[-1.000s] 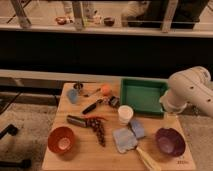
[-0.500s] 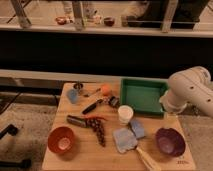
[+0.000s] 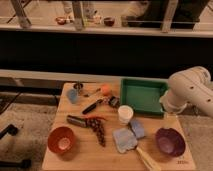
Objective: Place fork in purple bowl
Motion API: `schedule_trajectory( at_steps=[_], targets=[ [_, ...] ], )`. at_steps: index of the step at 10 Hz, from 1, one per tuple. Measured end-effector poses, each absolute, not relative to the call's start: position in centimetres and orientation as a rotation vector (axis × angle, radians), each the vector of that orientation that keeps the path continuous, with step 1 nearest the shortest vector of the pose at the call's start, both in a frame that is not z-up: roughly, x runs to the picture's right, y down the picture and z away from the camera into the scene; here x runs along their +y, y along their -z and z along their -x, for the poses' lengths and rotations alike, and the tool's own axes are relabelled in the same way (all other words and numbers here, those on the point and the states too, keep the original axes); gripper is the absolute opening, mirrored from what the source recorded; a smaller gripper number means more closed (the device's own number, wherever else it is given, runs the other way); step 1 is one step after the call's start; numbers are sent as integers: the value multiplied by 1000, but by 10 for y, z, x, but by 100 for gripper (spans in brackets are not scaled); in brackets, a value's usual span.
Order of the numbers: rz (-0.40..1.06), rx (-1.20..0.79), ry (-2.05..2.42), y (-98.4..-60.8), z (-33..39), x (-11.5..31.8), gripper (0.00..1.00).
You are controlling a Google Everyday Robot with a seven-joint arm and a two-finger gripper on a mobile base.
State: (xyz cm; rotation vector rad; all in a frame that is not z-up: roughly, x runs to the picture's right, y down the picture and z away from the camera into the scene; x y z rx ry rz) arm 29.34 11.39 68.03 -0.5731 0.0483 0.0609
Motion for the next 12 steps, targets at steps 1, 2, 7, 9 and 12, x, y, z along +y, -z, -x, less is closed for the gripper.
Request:
schedule_trajectory(
  at_steps=[1, 2, 7, 9, 12],
  targets=[
    [573, 48, -61, -680, -293, 114, 80],
    [573, 48, -61, -680, -293, 114, 80],
    [573, 48, -61, -680, -293, 114, 80],
    [573, 48, -61, -680, -293, 114, 80],
    [568, 54, -53, -680, -288, 115, 80]
  ],
)
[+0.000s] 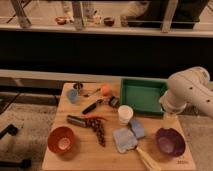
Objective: Place fork in purple bowl
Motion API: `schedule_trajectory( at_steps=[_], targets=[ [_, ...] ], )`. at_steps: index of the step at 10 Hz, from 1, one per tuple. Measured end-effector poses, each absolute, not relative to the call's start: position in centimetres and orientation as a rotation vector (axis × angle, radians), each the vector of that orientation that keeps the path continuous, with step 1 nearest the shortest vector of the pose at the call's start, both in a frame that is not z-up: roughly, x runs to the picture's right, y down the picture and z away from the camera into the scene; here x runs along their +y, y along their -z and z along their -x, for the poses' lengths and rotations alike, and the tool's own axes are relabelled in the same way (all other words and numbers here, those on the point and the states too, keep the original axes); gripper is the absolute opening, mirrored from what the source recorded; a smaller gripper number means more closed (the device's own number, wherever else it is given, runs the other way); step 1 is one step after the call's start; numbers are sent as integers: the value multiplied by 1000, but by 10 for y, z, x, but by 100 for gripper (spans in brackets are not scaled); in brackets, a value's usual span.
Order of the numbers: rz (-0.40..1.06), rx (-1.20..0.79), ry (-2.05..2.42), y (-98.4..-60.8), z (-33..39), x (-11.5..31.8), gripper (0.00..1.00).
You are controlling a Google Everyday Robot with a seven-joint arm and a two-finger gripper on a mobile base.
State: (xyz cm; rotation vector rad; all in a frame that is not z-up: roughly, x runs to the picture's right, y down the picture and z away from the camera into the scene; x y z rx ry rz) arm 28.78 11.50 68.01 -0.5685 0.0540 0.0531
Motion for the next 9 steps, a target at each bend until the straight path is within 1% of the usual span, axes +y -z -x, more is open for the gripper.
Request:
schedule_trajectory(
  at_steps=[5, 9],
  targets=[
    [538, -17, -37, -681, -249, 111, 80],
    [514, -60, -56, -691, -233, 107, 80]
  ],
)
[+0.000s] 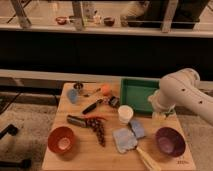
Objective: Place fork in purple bowl
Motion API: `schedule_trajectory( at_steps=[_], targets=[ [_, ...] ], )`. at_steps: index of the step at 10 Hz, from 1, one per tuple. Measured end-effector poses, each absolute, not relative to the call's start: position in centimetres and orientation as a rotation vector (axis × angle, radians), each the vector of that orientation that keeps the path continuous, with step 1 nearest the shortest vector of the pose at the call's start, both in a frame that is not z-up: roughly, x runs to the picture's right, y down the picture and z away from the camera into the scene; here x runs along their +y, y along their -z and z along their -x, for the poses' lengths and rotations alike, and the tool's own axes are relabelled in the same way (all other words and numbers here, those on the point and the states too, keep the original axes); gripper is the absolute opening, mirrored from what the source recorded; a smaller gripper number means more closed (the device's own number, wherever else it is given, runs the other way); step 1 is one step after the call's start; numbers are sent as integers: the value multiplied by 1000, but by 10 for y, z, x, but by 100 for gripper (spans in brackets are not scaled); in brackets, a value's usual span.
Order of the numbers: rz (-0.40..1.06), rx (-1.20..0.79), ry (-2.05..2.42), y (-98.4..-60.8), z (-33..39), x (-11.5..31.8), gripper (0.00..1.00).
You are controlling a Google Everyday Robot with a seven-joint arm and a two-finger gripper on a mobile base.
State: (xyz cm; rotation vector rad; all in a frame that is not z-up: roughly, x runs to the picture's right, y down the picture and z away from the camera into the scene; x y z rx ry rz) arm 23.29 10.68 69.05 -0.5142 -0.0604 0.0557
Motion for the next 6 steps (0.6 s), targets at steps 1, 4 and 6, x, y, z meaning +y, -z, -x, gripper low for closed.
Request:
schedule_trajectory(
  at_steps=[1, 4, 6],
  targets=[
    [507, -73, -60, -694, -227, 105, 80],
    [493, -109, -63, -701, -207, 101, 80],
    [481, -138, -54, -705, -187, 98, 80]
  ],
)
